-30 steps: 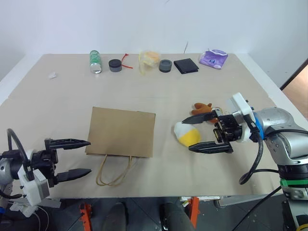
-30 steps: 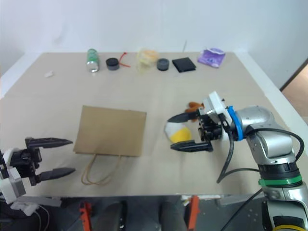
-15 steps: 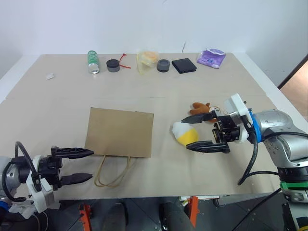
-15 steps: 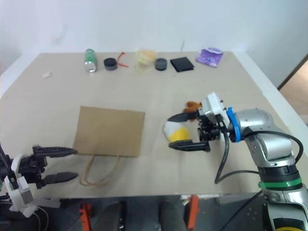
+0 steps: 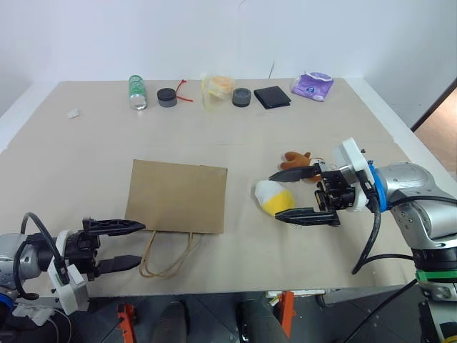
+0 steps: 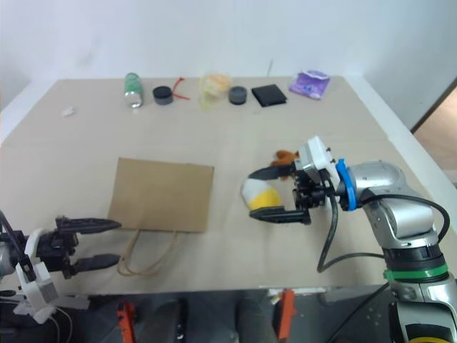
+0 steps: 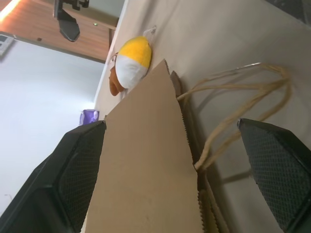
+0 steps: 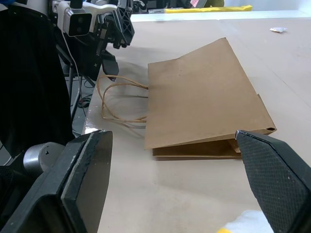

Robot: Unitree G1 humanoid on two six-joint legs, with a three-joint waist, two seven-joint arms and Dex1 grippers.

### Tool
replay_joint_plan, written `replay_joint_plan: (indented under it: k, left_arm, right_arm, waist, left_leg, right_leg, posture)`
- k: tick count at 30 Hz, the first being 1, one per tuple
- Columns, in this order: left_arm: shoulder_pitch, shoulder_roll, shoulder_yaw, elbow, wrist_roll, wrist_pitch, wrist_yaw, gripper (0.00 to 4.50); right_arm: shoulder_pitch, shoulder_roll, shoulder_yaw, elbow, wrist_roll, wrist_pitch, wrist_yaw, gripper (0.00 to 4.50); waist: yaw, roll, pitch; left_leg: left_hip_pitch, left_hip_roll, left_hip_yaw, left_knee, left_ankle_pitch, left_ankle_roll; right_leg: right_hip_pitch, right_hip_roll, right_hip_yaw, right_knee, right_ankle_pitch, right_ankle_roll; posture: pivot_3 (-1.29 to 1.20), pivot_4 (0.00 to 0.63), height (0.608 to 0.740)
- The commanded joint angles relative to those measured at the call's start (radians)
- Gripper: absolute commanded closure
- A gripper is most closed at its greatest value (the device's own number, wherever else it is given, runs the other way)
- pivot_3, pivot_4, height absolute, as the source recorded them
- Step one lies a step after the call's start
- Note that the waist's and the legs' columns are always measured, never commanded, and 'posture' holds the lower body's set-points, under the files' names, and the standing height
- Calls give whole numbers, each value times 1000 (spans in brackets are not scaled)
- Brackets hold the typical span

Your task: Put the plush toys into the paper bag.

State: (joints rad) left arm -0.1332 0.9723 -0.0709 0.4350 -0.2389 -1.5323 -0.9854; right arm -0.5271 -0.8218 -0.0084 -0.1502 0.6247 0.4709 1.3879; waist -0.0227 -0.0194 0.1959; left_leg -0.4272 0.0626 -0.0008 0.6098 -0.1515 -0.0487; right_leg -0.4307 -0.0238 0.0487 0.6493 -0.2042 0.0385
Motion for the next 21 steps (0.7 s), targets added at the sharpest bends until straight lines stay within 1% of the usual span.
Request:
replay_joint_plan:
  k: [1, 8, 9, 11, 12, 13, 14, 16, 18, 19, 21]
  left_arm:
    - [-16, 31, -9, 2, 29, -13, 65, 0]
    - [-54, 29, -61, -40, 92, 29, 142, 0]
    - [-60, 32, -76, -48, 93, 42, 151, 258]
    - [-68, 36, -98, -60, 98, 60, 163, 784]
    - [-72, 39, -110, -66, 101, 73, 165, 1311]
    - [-75, 39, -117, -72, 106, 81, 168, 1529]
    - [-78, 41, -122, -76, 110, 88, 174, 2168]
    - [-83, 42, -133, -87, 117, 104, 180, 2970]
    - [-90, 41, -139, -94, 121, 120, 185, 4096]
    - [-93, 41, -140, -96, 123, 127, 187, 4459]
    - [-97, 40, -142, -102, 127, 138, 193, 4459]
  right_arm:
    - [-6, -10, -40, -33, 21, -1, -8, 109]
    - [-8, -8, -39, -36, 24, 3, -21, 109]
    - [-8, -9, -39, -37, 25, 5, -22, 27]
    - [-8, -9, -40, -39, 25, 7, -24, 0]
    - [-8, -9, -40, -40, 25, 8, -25, 0]
    - [-7, -9, -40, -41, 26, 10, -26, 0]
    - [-7, -10, -40, -42, 26, 11, -27, 0]
    - [-6, -10, -41, -44, 28, 14, -28, 0]
    - [-5, -12, -42, -46, 29, 17, -30, 0]
    - [-4, -12, -42, -47, 30, 18, -31, 0]
    - [0, -13, -43, -51, 32, 19, -32, 0]
  waist:
    - [0, 0, 0]
    - [0, 0, 0]
    - [0, 0, 0]
    - [0, 0, 0]
    - [0, 0, 0]
    - [0, 0, 0]
    - [0, 0, 0]
    - [0, 0, 0]
    - [0, 0, 0]
    - [0, 0, 0]
    - [0, 0, 0]
  left_leg:
    - [0, 0, 0, 0, 0, 0]
    - [-1, 0, 1, 0, 0, 0]
    - [-1, 0, 2, 0, 0, 0]
    - [-1, 0, 2, 0, 0, 0]
    - [-1, 0, 2, 0, 0, 0]
    - [-1, 0, 3, 0, 0, 0]
    - [-2, 0, 3, 0, 0, 0]
    - [-2, 0, 3, 0, 0, 0]
    - [-2, 0, 4, 0, 0, 0]
    - [-2, 0, 4, 0, 0, 0]
    - [-2, 0, 4, 0, 0, 0]
  right_leg:
    - [0, 0, 0, 0, 0, 0]
    - [-2, 0, 2, 0, 1, 1]
    - [-2, 0, 3, 0, 1, 1]
    - [-3, 0, 3, 0, 1, 1]
    - [-3, 0, 3, 0, 1, 1]
    - [-3, 0, 3, 0, 1, 2]
    - [-4, 1, 4, 0, 2, 2]
    - [-4, 1, 5, 0, 2, 2]
    - [-4, 1, 5, 0, 2, 2]
    - [-4, 1, 5, 0, 2, 2]
    - [-4, 1, 6, 0, 2, 3]
  posture:
    - [0, 150, 740]
    - [0, 150, 740]
    - [0, 150, 740]
    - [0, 150, 740]
    - [0, 150, 740]
    - [0, 150, 740]
    - [0, 150, 740]
    - [0, 150, 740]
    - [0, 150, 740]
    - [0, 150, 740]
    - [0, 150, 740]
